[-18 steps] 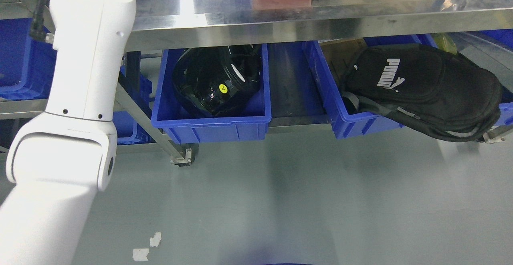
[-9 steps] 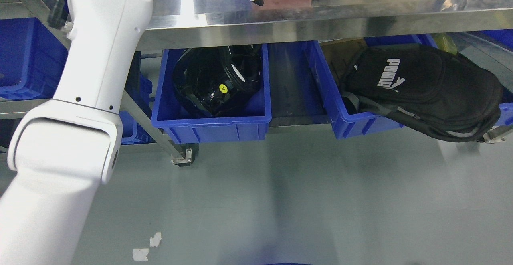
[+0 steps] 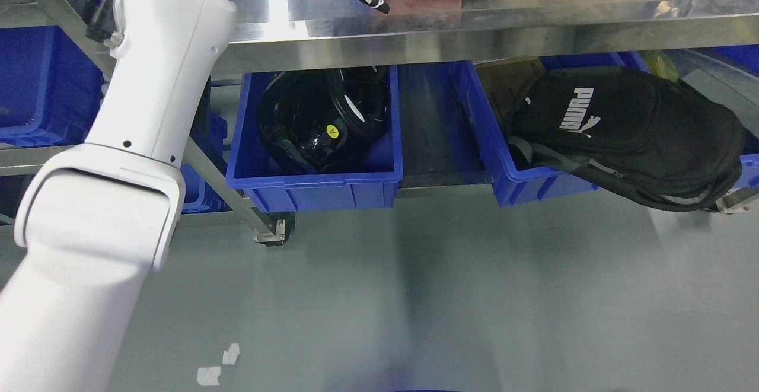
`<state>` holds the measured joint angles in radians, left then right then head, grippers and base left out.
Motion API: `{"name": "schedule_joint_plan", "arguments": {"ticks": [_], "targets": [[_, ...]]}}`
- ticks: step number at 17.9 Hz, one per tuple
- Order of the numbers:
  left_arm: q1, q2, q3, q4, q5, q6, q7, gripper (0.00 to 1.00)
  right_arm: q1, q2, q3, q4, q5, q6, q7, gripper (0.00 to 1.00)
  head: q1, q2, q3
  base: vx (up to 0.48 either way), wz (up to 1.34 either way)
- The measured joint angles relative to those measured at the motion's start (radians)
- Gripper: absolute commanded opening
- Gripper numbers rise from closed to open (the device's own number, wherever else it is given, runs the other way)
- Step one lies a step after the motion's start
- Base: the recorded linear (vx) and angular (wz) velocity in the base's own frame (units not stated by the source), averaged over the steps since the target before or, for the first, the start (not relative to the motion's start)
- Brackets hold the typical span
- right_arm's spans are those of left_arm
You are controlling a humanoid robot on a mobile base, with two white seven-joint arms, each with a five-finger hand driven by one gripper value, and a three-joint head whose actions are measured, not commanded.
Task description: Place storage box into left shelf container
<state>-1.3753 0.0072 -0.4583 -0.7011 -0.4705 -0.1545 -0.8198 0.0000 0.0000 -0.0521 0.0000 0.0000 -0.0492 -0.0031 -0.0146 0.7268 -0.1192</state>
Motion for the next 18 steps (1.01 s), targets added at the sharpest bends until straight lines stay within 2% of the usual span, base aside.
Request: {"name": "schedule_joint_plan", "arguments": {"ticks": [4, 18], "targets": [[-0.009, -0.003, -0.017, 0.021, -0.007, -0.012, 0.002, 0.94, 0.0, 0.0, 0.0, 0.0, 0.0, 0.002, -0.004, 1.0, 0.0, 0.0, 0.0, 0.002, 0.05], [-0.052, -0.006, -0.046, 0.033, 0.035, -0.063, 0.172, 0.94, 0.0, 0.0, 0.0, 0.0, 0.0, 0.001, 0.001, 1.0, 0.0, 0.0, 0.0, 0.001, -0.01]]}}
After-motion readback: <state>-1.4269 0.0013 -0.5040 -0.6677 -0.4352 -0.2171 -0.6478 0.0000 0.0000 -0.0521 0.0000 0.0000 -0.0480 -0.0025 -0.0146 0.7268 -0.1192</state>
